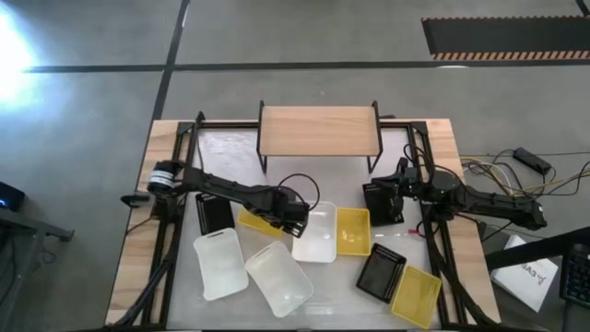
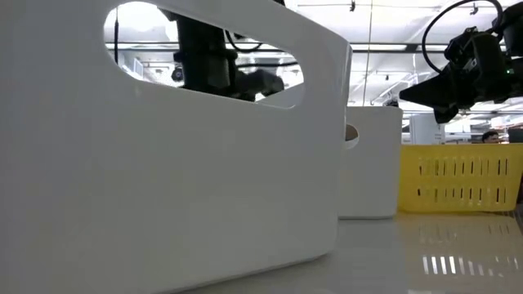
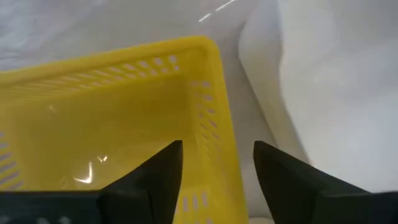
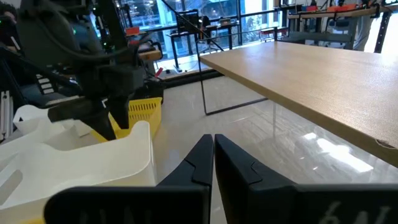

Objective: Stack baskets on shelf by color
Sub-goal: Put the top left yellow bin on the shelf

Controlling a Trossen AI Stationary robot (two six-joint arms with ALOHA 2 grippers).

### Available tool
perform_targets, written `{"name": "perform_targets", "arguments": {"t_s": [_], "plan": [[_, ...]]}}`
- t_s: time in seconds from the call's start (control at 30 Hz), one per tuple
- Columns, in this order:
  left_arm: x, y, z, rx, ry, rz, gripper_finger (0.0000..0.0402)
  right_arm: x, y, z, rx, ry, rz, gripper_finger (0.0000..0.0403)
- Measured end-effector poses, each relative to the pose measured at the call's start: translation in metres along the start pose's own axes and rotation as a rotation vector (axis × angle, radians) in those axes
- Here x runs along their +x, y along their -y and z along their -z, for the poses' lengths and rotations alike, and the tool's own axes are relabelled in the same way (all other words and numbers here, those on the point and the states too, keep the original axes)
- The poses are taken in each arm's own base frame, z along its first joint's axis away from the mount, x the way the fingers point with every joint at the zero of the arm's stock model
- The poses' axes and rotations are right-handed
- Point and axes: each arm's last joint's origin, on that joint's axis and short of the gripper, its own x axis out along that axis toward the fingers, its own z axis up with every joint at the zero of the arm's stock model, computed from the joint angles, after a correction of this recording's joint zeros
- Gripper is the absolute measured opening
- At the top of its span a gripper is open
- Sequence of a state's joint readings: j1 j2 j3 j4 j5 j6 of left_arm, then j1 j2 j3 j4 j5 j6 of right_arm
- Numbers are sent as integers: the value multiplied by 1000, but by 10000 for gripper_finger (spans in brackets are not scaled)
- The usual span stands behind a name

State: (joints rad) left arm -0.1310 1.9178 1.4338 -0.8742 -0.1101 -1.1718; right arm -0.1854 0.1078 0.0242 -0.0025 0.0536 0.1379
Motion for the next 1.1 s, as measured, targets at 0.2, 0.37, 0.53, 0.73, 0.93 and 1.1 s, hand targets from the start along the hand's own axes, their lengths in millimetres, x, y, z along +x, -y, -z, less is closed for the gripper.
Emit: {"name": "perform_targets", "arguments": {"t_s": [0.2, 0.37, 0.53, 0.73, 0.93, 1.1], "plan": [[6, 0, 2, 63, -33, -15, 89, 0, 0, 0, 0, 0, 0, 9], [1, -2, 4, 205, -123, -21, 9, 0, 0, 0, 0, 0, 0, 9], [-29, -2, 7, 379, -239, -83, 1, 0, 0, 0, 0, 0, 0, 9], [-94, 8, 9, 644, -264, -94, 0, 0, 0, 0, 0, 0, 0, 9], [-157, 28, 0, 932, -33, 165, 0, 0, 0, 0, 0, 0, 0, 9], [-183, 34, -21, 1180, 282, 188, 0, 0, 0, 0, 0, 0, 0, 9]]}}
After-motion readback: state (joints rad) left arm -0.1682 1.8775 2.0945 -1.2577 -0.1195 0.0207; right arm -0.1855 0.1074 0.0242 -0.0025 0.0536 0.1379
